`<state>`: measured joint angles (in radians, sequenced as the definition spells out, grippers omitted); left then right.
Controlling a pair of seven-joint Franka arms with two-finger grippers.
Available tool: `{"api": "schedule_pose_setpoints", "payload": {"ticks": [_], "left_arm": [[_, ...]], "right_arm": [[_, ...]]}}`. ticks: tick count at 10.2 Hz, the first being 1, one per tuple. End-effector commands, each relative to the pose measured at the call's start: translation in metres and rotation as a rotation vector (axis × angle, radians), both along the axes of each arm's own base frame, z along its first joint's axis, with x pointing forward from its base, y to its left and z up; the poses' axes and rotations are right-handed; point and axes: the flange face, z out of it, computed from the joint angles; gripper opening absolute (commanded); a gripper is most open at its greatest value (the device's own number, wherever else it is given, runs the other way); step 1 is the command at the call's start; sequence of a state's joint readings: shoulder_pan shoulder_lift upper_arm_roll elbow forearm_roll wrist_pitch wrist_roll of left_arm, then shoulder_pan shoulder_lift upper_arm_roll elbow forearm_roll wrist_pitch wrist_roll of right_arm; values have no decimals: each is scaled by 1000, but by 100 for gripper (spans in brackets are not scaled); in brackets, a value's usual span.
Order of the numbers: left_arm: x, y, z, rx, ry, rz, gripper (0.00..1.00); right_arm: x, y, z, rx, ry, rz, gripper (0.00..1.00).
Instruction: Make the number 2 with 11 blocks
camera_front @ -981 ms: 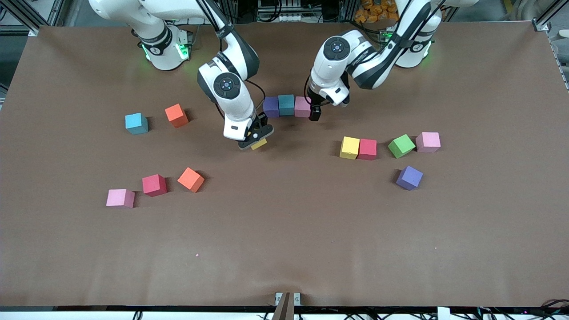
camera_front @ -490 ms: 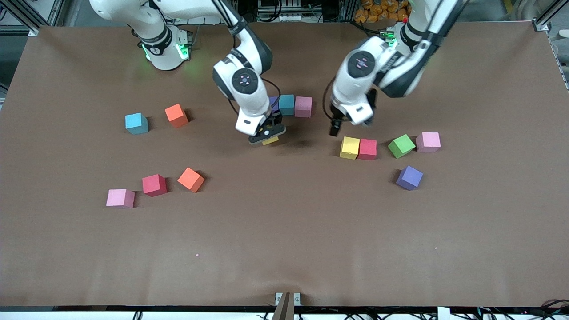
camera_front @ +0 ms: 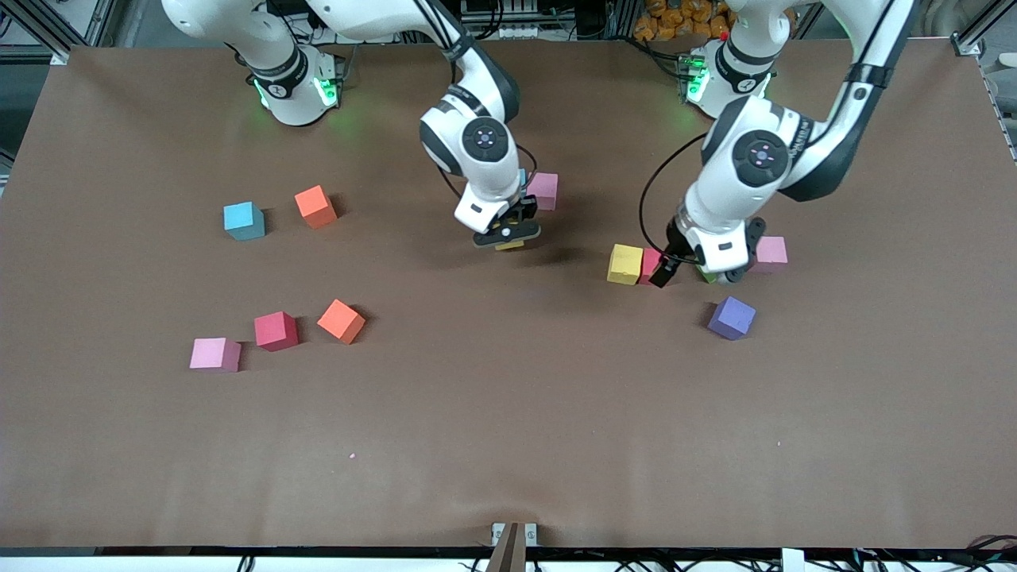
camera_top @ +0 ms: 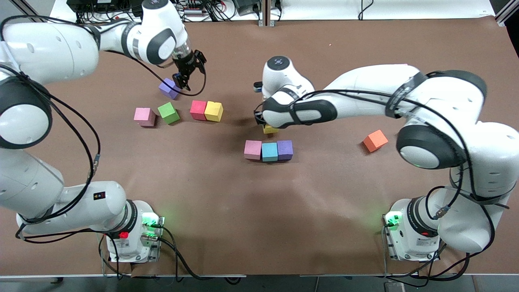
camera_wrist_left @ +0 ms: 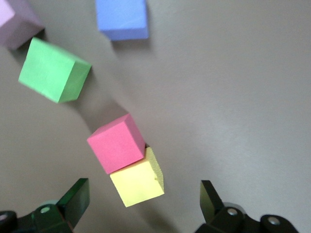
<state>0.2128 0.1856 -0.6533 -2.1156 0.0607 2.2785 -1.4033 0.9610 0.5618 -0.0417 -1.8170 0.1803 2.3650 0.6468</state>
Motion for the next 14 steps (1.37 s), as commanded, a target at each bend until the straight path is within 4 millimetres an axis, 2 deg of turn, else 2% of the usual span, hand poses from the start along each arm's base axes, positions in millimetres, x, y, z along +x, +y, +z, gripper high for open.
{"api": "schedule_pose_setpoints", "payload": {"ticks": [1,5,6,9,10,14], "left_arm": [[21,-1,1,26,-26,-218,100],[24,-6,-19,154,-57,-652,100],[23,-9,-18,152,-60,-680,100],[1,-68,-33,119,-46,-776,100],[-2,-79,-39,107,-38,-795,100],[-3,-89,-70,138,-39,-897,100]], "right_arm": [[-5,37,-14,0,5,-90,52],[-31,57,-28,-18,8,-127,52],[-40,62,-31,-23,12,-125,52],[-47,66,-32,-29,14,-141,52],[-51,68,-32,-29,14,-138,52],[-58,70,-35,-39,16,-130,54]]}}
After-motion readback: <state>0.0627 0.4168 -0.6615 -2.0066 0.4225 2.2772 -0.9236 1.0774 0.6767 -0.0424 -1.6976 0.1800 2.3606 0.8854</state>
